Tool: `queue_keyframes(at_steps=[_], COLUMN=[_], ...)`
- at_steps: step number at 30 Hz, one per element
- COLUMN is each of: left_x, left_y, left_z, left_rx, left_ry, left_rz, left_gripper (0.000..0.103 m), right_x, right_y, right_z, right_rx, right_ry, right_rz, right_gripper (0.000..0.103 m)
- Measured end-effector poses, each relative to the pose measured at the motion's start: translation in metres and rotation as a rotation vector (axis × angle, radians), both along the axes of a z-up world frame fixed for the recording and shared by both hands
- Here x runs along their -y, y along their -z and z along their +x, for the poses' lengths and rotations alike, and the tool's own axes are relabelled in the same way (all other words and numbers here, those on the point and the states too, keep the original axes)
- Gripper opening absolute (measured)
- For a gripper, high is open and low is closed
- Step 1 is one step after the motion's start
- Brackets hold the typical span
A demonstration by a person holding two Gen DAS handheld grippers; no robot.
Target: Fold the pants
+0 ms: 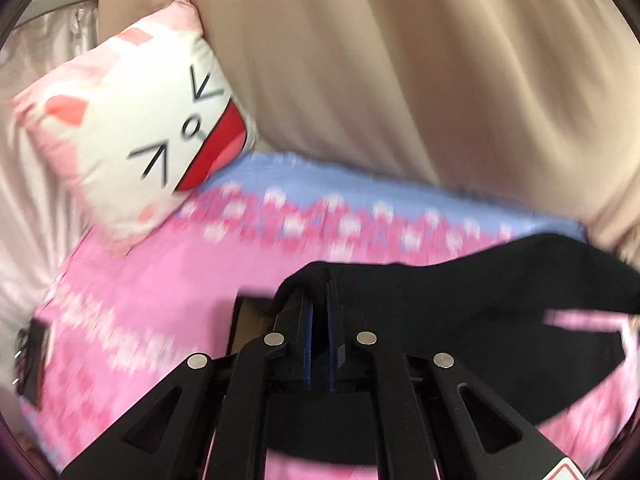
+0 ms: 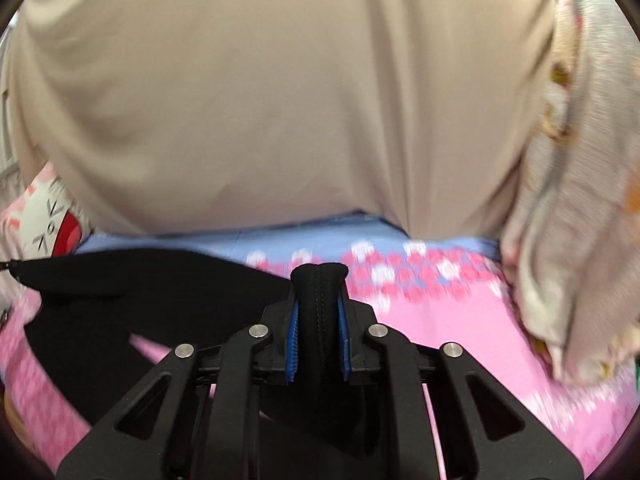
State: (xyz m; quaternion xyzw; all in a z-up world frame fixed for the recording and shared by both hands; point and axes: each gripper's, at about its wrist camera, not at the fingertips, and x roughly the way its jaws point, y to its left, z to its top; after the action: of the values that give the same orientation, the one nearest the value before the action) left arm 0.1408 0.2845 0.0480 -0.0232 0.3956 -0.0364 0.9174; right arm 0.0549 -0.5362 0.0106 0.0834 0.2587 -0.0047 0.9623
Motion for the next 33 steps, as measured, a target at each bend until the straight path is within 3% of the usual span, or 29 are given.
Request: queue_keyframes(at_steps=[4,8,9,10,11,13,14,17,20,23,25,28,30,32,33], left_x=[-0.011,-0.037,-0.042,-0.045,-0.046,-0.046,-0.047,-0.060,-0.059,-0.021,0.027,0.103,0.156,0.208,0.223], left_y=[0.044,0.100,0.114,0.121,0.124,0.114,0.105,0.072,0.035,0.011,0.010,0.028,0.052,0.082,0.091], left_z=[-0.034,-0.047,-0.049,-0.050,-0.049,-0.050,-0.051,-0.060,-0.068,-0.067,-0.062,-0.050,-0.046,-0.048,-0.046], left_rx=[-0.109,-0.233,-0.263,-0.273,-0.279,-0.261,-0.246,-0.179,-0.091,0.009,0.056,0.069,0.042,0.002,-0.010], left_ry=[-0.041,-0.143,-0.153,-0.161,-0.169,-0.200,-0.240,-0.389,-0.432,-0.347,-0.227,-0.028,0.110,0.238,0.270], left_rz=[0.070,0.138,0.143,0.142,0.150,0.195,0.266,0.461,0.482,0.457,0.410,0.343,0.310,0.314,0.324], left_gripper=[0.004,0.008,0.009,0.010,0.013,0.015,0.017,0.061,0.059,0.059,0.060,0.065,0.066,0.066,0.066], right_x=[0.003,0.007,0.009,0.008,0.011,0.018,0.022,0.041,0.063,0.077,0.080,0.067,0.047,0.027,0.012], right_y=[0.041,0.101,0.112,0.119,0.125,0.126,0.126,0.116,0.100,0.088,0.090,0.119,0.139,0.145,0.145], right_z=[-0.051,-0.082,-0.090,-0.096,-0.104,-0.124,-0.130,-0.153,-0.170,-0.155,-0.130,-0.073,-0.058,-0.056,-0.055], right_rx=[-0.095,-0.224,-0.239,-0.248,-0.254,-0.243,-0.236,-0.191,-0.109,-0.053,-0.087,-0.324,-0.459,-0.495,-0.498], right_ry=[0.020,0.020,0.033,0.049,0.072,0.123,0.132,0.191,0.253,0.265,0.241,0.208,0.146,0.118,0.096], right_rz=[-0.010,0.015,0.014,0.003,-0.006,-0.006,0.008,0.047,0.180,0.300,0.332,0.258,0.229,0.149,0.056], right_gripper=[0.015,0.019,0.022,0.032,0.049,0.062,0.062,0.062,0.062,0.064,0.063,0.063,0.062,0.061,0.054])
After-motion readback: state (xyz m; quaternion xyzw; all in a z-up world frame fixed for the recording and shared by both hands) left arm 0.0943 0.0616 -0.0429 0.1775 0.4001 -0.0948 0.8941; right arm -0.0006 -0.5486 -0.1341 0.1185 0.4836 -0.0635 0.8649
